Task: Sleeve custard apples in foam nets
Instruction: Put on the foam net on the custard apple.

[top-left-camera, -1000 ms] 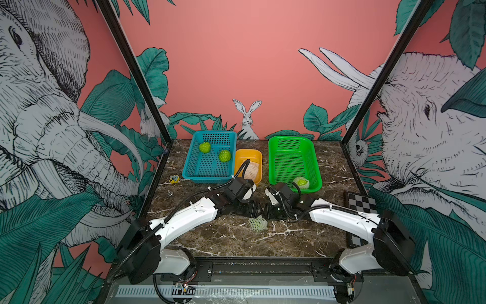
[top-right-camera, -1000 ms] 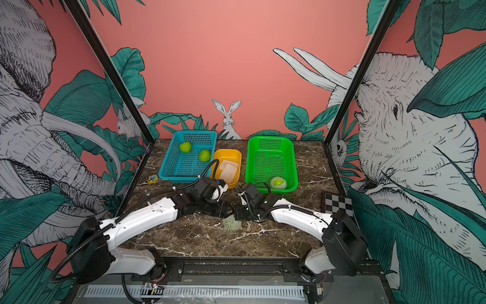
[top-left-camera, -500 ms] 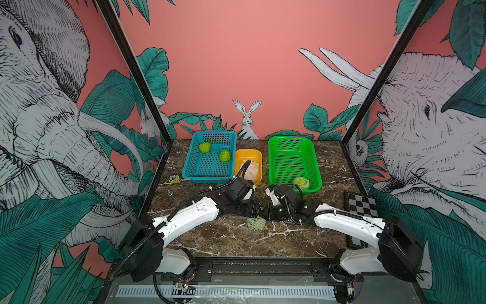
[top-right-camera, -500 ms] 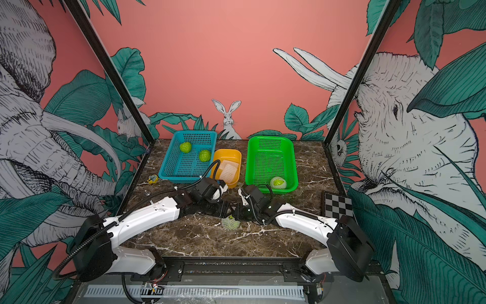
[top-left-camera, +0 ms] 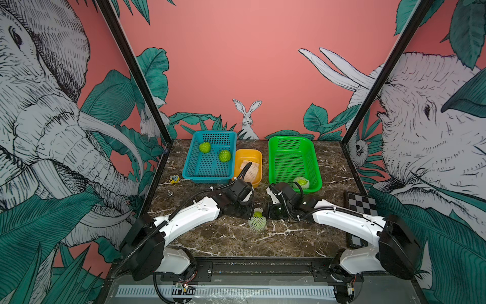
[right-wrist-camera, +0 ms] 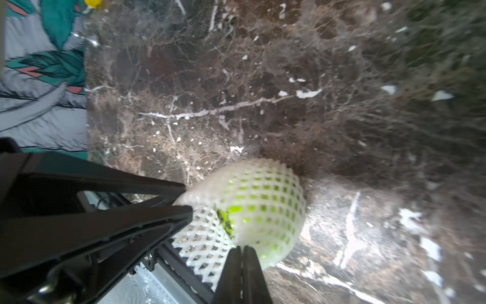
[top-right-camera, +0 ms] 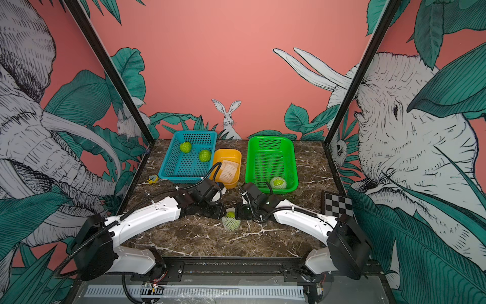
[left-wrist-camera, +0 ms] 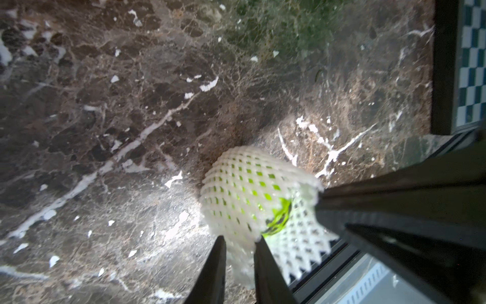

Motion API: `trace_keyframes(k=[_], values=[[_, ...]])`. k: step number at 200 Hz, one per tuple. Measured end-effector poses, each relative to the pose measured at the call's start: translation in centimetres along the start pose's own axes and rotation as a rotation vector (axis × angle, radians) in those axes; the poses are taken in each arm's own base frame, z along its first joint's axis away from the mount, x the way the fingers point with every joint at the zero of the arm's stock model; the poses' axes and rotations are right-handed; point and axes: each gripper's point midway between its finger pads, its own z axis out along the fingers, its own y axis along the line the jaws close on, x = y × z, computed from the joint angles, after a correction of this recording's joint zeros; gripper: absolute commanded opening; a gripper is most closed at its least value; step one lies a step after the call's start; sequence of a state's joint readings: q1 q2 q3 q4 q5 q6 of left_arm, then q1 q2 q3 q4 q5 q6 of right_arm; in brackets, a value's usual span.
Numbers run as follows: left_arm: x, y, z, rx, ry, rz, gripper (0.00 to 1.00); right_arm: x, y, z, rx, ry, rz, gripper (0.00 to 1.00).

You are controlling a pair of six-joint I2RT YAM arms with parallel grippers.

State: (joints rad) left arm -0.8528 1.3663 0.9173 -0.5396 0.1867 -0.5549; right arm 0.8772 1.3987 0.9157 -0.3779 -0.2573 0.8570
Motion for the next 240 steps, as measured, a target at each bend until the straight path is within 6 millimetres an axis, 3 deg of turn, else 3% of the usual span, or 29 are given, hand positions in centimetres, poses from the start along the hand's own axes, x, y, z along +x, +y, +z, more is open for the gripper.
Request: trace_keyframes(k=[70,134,178,198,240], values=[[1.1,0.3,0.6,-0.038,0.041,0.018,0.27,2.0,-2.4,1.4,0.171,0.113,-0.073,0.10],[1.9,0.8,1.4,-0.054,0.070,0.013,0.28,2.3,-2.6,1.5,0.181,0.124,-0.088,0.13],[1.9,1.0,1.4,-0.069,0.068,0.015,0.29,2.5,-2.9,1.7,0.179,0.120,-0.081,0.33],[1.9,1.0,1.4,-0.069,0.067,0.015,0.29,2.3,-2.7,1.7,0.173,0.108,-0.086,0.32],[1.6,1.4,1.4,-0.091,0.055,0.017,0.29,1.7,-3.7,1.8,0.229,0.081,-0.116,0.13]])
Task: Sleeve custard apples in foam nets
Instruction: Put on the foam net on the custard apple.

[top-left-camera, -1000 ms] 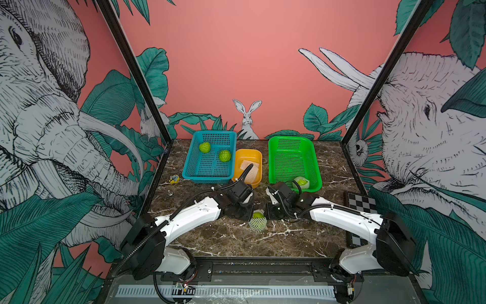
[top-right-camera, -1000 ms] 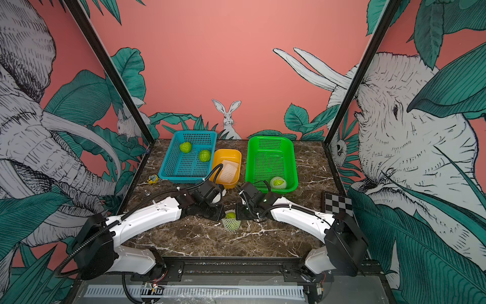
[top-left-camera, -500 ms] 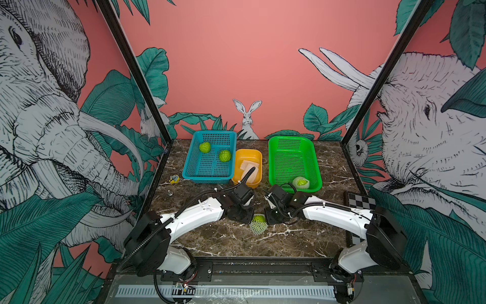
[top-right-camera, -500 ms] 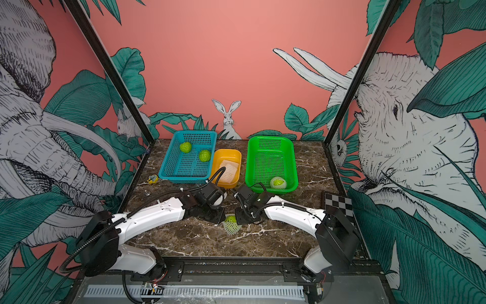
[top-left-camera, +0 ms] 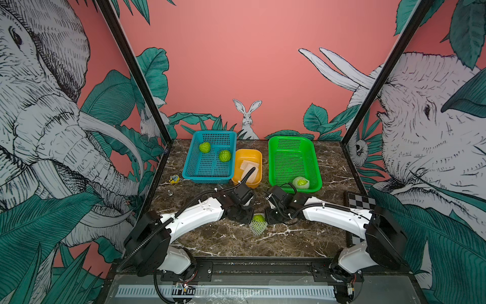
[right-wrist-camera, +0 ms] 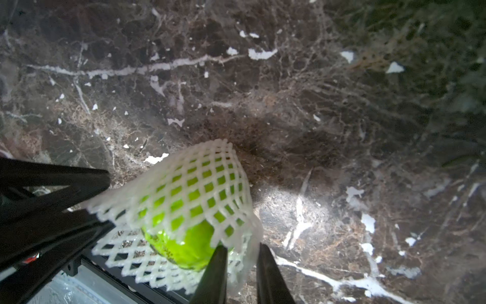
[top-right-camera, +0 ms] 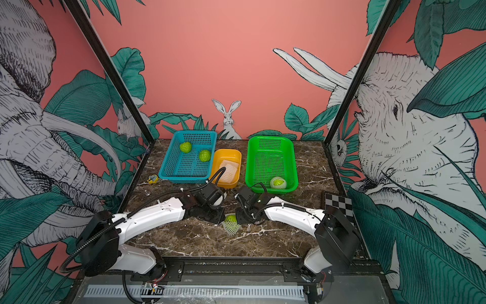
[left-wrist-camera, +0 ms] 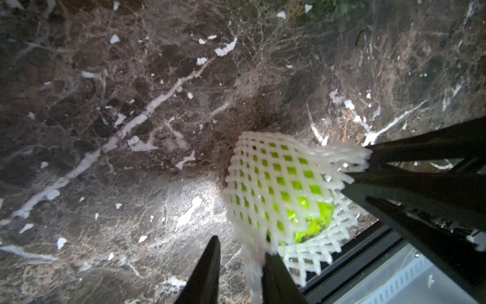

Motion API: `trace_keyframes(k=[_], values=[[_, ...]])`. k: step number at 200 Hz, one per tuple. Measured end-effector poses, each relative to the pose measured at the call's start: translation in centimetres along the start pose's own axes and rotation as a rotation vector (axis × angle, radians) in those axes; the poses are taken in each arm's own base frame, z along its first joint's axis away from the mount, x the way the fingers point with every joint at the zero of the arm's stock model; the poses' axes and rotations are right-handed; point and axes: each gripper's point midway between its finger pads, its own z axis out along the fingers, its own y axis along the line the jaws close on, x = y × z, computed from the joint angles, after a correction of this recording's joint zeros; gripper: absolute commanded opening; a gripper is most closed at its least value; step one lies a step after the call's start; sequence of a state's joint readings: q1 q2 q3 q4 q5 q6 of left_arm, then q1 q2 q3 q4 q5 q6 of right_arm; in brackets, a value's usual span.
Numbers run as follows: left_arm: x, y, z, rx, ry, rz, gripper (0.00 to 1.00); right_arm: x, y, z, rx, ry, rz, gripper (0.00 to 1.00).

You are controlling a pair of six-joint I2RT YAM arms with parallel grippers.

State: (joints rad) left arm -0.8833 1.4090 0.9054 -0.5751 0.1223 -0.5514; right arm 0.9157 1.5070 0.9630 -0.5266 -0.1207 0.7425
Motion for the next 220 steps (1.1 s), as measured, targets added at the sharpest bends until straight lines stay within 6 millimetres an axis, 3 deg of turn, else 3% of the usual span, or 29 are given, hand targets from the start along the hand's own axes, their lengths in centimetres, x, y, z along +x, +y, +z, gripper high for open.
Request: trace_keyframes(k=[34,81,108,149,181,220], values=[[-0.3,1.1,0.1,-0.059,-0.018,0.006,0.26,-0.4,-0.7,0.3,0.025,-0.015,-0.007,0.10],[0.5,1.2,1.6,-0.062,0.041,0.006,0.24,-0.2,0.6,2.2,-0.065,0.012,0.003,0.09],[0.7,1.4,2.0,-0.068,0.053,0.000,0.27,0.0,0.7,2.9,-0.082,0.027,0.019,0.10],[0.6,1.4,1.9,-0.070,0.048,-0.001,0.35,-0.8,1.9,2.4,-0.140,0.001,0.020,0.14],[0.3,1.1,1.4,-0.059,0.030,-0.009,0.48,-1.2,2.7,1.5,-0.190,-0.028,0.020,0.23],[-0.8,0.4,0.2,-0.036,-0.022,-0.010,0.55,-1.2,2.8,0.1,-0.218,-0.052,0.033,0.38]])
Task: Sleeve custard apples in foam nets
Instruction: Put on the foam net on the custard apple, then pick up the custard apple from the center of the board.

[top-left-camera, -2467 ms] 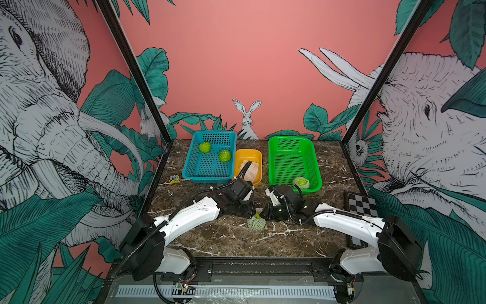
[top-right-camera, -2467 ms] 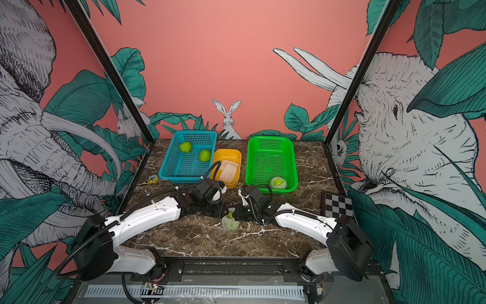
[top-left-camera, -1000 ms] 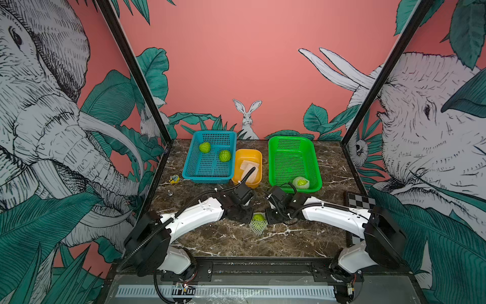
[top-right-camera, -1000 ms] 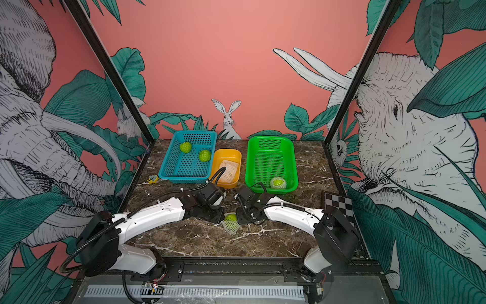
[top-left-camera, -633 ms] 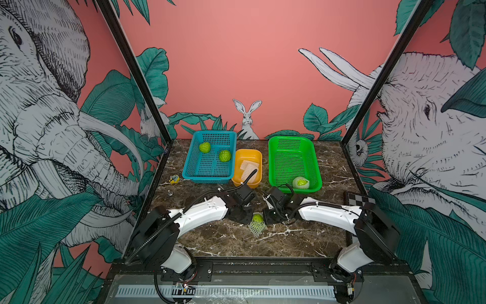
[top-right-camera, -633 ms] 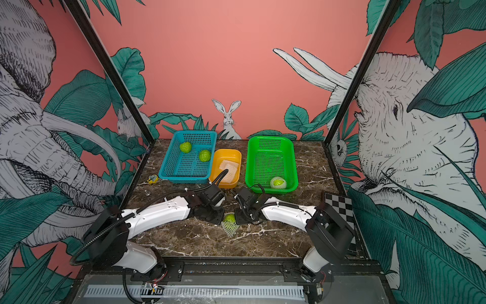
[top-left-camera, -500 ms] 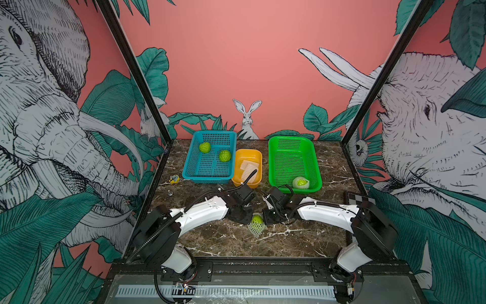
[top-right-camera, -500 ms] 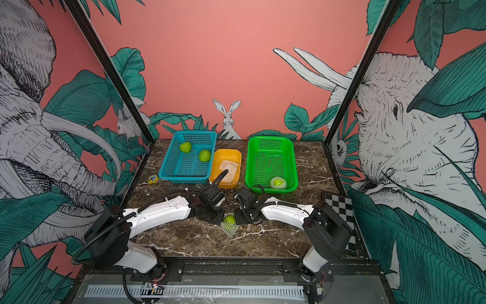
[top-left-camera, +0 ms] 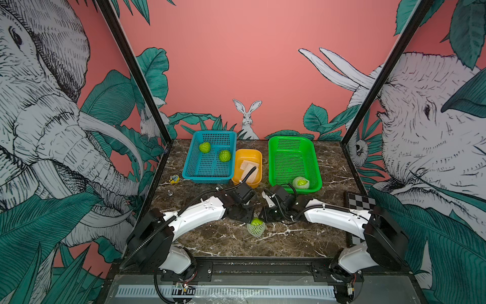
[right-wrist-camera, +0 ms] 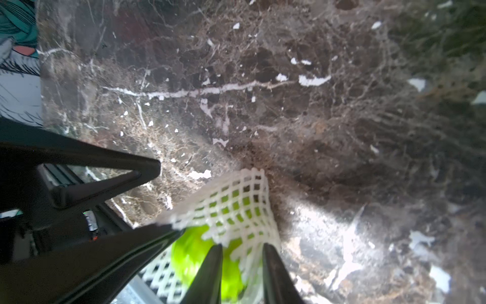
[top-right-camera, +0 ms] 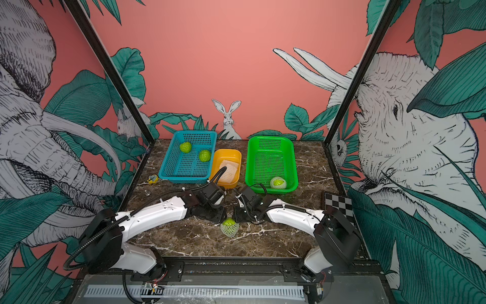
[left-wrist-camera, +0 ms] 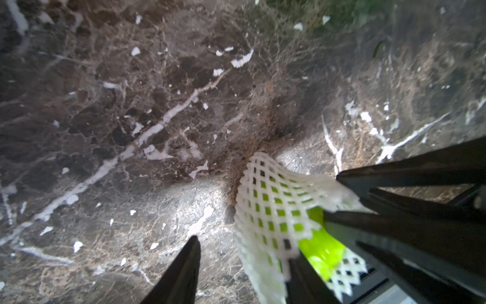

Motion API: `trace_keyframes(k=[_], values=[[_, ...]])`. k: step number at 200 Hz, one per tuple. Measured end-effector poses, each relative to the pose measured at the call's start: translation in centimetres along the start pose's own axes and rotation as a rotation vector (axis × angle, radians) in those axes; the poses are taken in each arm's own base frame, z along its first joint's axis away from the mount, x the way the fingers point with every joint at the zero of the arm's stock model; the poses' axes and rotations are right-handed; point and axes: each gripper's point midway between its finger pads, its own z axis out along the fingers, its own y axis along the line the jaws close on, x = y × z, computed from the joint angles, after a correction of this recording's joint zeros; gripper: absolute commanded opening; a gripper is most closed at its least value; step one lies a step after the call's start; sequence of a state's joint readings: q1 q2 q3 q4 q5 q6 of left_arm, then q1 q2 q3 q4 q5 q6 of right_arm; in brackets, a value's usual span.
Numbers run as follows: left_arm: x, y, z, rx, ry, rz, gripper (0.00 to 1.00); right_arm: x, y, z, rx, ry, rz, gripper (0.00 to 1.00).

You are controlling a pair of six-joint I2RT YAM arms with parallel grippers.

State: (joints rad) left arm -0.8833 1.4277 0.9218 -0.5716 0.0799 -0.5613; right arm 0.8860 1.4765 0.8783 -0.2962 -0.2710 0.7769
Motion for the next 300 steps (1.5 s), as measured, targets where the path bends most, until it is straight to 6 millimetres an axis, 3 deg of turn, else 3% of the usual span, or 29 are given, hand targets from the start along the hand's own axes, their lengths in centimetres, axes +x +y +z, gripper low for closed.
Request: trace_keyframes(k=[20,39,67,80,90,156,168,223,255,300], values=[[-0.3,-0.1,-0.3,0.000,-0.014,-0.001,0.58,-0.1,0.1,-0.6,-0.010,-0.013,0.003,0.47],[-0.6,-0.1,-0.6,0.001,-0.027,-0.006,0.61,-0.3,0.2,-1.4,-0.023,-0.032,0.001,0.61],[-1.4,-0.1,-1.9,0.015,-0.074,-0.024,0.65,-0.5,0.9,-3.1,-0.056,-0.071,-0.024,0.69],[-2.0,0.1,-2.7,0.021,-0.108,-0.038,0.67,-0.3,1.1,-3.6,-0.071,-0.080,-0.038,0.80],[-2.6,0.5,-3.4,0.021,-0.139,-0.054,0.69,-0.1,1.2,-3.8,-0.080,-0.081,-0.049,0.98],[-7.3,4.0,-7.4,-0.008,-0.361,-0.163,0.90,1.7,1.8,-3.0,-0.079,-0.034,-0.124,0.99],[-7.7,4.3,-7.5,-0.016,-0.375,-0.165,0.99,2.0,1.8,-2.3,-0.063,-0.013,-0.135,0.99],[-8.0,5.3,-7.3,-0.030,-0.408,-0.193,0.99,3.5,2.1,0.8,0.003,0.058,-0.202,0.99],[-7.4,5.7,-6.6,-0.033,-0.396,-0.205,0.99,3.1,2.6,2.2,0.029,0.066,-0.218,0.99],[-7.4,5.7,-6.9,-0.025,-0.407,-0.218,0.99,2.3,1.7,3.8,0.111,0.070,-0.221,0.99]])
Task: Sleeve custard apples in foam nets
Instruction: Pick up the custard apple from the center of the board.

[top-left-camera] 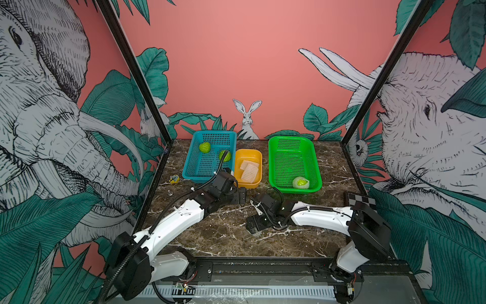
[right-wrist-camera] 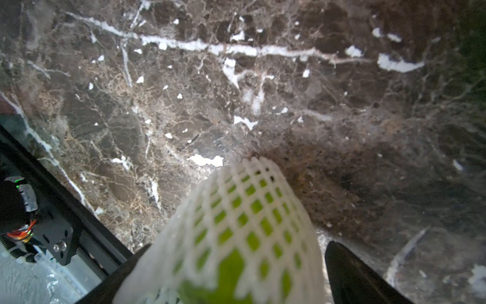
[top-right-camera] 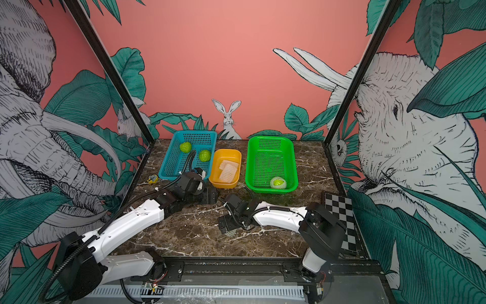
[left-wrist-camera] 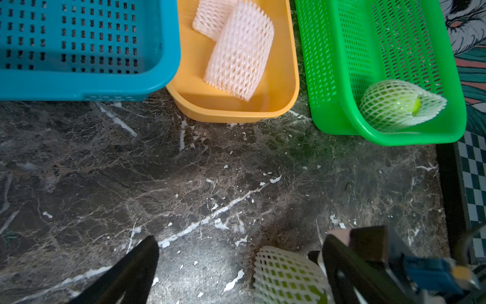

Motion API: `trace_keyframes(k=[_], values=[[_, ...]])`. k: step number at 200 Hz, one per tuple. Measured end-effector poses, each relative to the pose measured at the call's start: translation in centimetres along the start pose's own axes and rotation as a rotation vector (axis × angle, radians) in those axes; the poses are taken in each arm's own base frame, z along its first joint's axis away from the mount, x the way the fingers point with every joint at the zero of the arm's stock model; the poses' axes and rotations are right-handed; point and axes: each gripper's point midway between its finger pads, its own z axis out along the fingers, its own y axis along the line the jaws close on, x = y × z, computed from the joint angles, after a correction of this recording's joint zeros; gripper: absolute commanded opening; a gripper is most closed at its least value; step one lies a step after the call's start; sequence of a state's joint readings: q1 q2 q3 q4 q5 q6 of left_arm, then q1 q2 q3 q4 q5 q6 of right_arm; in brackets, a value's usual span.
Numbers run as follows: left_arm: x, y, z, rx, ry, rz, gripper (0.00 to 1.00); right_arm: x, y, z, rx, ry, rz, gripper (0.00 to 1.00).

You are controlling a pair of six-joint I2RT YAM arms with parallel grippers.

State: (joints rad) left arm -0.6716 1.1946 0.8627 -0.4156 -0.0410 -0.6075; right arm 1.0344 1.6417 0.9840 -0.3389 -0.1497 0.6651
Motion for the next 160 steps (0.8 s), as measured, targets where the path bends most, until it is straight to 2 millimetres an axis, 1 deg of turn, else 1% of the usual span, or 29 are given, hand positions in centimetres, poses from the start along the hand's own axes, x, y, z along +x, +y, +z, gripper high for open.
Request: trace_keyframes(k=[39,55,72,94,111,137,150,160], values=[[-0.3,-0.2,-0.4,0.013,-0.014,-0.003,0.99,0.2,-0.5,0.8,0.027,0.020,-0.004,0.99],[-0.3,-0.2,-0.4,0.014,-0.014,-0.004,0.99,0.4,-0.6,1.0,0.031,0.027,-0.007,0.96],[-0.3,-0.2,-0.4,0.013,-0.015,-0.004,0.99,0.5,-0.7,1.2,0.031,0.037,-0.009,0.90],[-0.3,-0.2,-0.4,0.012,-0.017,-0.004,0.99,0.5,-0.6,1.3,0.028,0.037,-0.014,0.78],[-0.4,-0.1,-0.4,0.009,-0.022,-0.005,0.99,0.5,-0.5,1.2,0.023,0.036,-0.013,0.75],[-0.3,0.3,-0.2,0.000,-0.029,-0.010,0.99,-0.3,-0.1,0.2,-0.030,0.023,0.010,0.73],[-0.5,0.6,-0.2,-0.007,-0.037,-0.013,0.99,-1.4,0.2,-1.0,-0.082,-0.003,0.040,0.74],[-0.8,0.7,-0.1,-0.010,-0.051,-0.016,0.99,-2.7,0.2,-2.3,-0.127,-0.037,0.070,0.74]])
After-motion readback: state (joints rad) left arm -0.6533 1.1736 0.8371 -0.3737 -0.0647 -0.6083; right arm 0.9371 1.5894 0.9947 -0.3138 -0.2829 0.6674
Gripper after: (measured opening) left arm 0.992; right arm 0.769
